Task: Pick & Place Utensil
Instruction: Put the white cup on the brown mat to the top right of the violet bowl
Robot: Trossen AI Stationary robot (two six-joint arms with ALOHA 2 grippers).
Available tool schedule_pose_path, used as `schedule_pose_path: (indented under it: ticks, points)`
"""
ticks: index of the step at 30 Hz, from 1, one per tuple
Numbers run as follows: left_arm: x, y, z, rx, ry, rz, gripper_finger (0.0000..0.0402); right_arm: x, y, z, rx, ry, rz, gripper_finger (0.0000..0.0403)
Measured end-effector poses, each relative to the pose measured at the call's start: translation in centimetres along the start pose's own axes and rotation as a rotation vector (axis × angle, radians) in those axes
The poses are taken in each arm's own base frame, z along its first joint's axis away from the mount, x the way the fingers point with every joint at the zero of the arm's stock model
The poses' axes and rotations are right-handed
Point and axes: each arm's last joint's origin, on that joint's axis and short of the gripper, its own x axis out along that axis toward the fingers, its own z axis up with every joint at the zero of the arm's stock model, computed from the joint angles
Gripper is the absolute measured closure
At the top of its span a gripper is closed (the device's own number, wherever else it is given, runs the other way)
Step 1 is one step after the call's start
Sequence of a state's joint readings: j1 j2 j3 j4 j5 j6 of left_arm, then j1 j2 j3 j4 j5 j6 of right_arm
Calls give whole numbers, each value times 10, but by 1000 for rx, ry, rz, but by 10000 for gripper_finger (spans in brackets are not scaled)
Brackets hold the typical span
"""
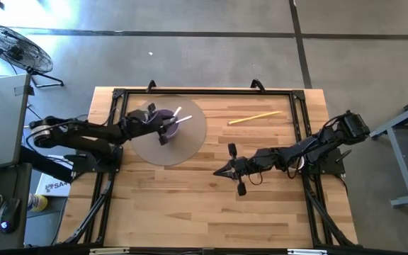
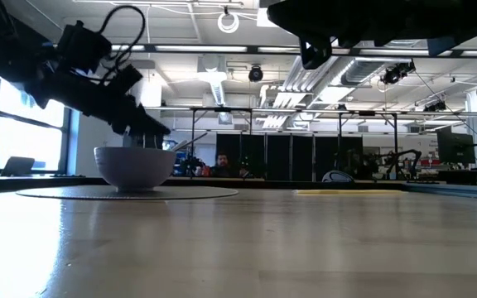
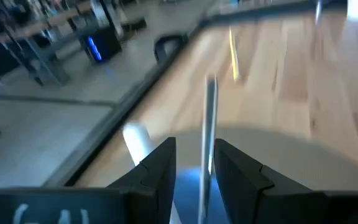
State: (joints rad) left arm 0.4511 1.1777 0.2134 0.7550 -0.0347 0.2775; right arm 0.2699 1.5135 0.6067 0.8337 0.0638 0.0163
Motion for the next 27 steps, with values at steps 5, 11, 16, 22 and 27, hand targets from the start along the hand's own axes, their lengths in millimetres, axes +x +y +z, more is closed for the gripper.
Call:
schedule_pose_path:
  ticks: [5, 11, 16, 22, 27]
  points:
    - [-18, 5, 22, -53, -136, -22, 295, 0, -1, -1, 94, 12, -49, 399]
    - [-48, 5, 44, -286, -269, -207, 295, -1, -5, -9, 93, 85, -164, 398]
    - [-71, 2, 55, -352, -358, -406, 295, 1, -14, -8, 102, 98, -226, 388]
    - [-86, 2, 56, -331, -370, -474, 296, 15, -21, 15, 109, 375, -312, 341]
    - [-87, 0, 50, -345, -310, -476, 296, 11, -30, 49, 111, 672, -466, 291]
